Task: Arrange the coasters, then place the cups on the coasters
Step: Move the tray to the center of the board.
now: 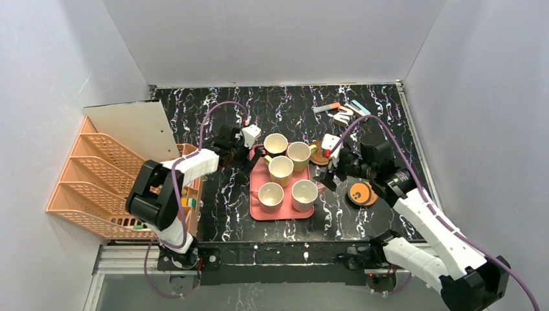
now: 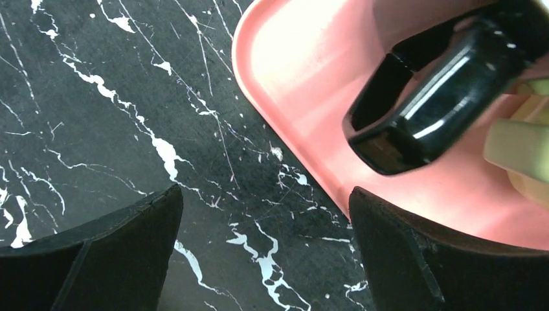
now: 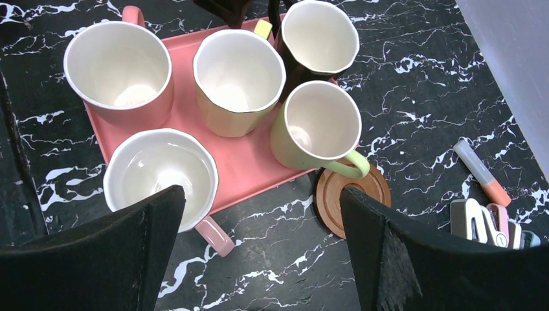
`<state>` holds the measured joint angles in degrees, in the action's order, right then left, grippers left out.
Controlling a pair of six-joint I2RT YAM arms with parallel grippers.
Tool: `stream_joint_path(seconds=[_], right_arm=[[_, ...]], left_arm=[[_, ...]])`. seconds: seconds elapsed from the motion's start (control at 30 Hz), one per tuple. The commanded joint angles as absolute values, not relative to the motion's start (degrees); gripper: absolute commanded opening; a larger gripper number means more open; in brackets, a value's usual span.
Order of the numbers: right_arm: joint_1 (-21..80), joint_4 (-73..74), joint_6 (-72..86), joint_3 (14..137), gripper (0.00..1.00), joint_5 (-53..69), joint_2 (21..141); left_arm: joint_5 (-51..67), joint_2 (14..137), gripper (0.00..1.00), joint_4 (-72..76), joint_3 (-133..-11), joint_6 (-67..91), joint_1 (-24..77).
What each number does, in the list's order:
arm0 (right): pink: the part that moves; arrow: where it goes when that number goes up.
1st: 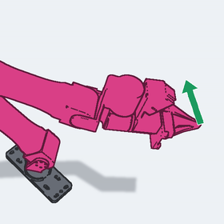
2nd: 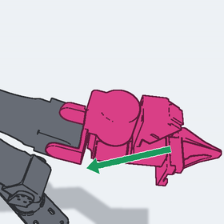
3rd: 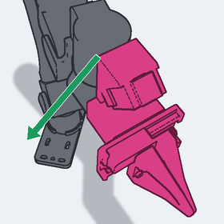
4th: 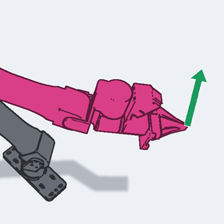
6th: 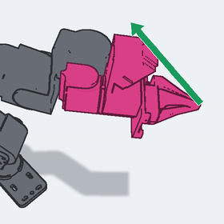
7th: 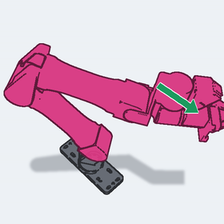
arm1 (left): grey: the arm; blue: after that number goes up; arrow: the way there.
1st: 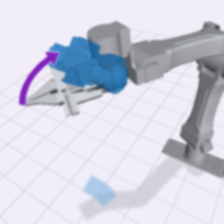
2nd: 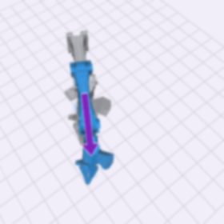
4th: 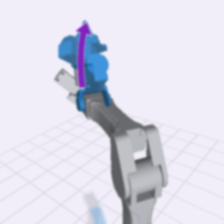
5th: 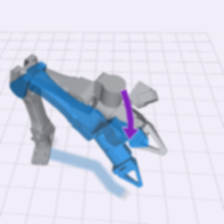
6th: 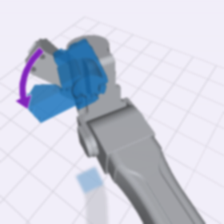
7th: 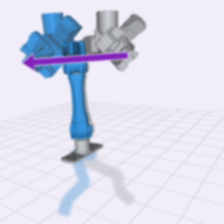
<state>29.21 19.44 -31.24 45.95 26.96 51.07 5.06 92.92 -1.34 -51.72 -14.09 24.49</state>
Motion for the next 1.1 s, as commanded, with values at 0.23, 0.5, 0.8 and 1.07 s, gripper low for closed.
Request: stream_joint_path(seconds=[0.23,0.5,0.8,1.07], right_arm=[[28.8,16.7,-30.8,45.7,0.99,26.3,49.7],[28.8,16.7,-30.5,45.7,0.99,26.5,49.6],[28.7,16.7,-30.2,45.7,0.99,26.8,49.8],[28.6,16.6,-30.2,45.7,0.99,26.7,49.9]], left_arm=[[-1.7,98.3,0.93,-0.5,-55.4,-13.4,25.0],[-7.2,102.2,0.76,-1.3,-58.2,-12.7,24.9],[-8.4,107.4,0.65,-2.0,-62.9,-12.1,20.4],[-7.3,111.6,0.57,-1.9,-66.3,-11.3,14.5]])
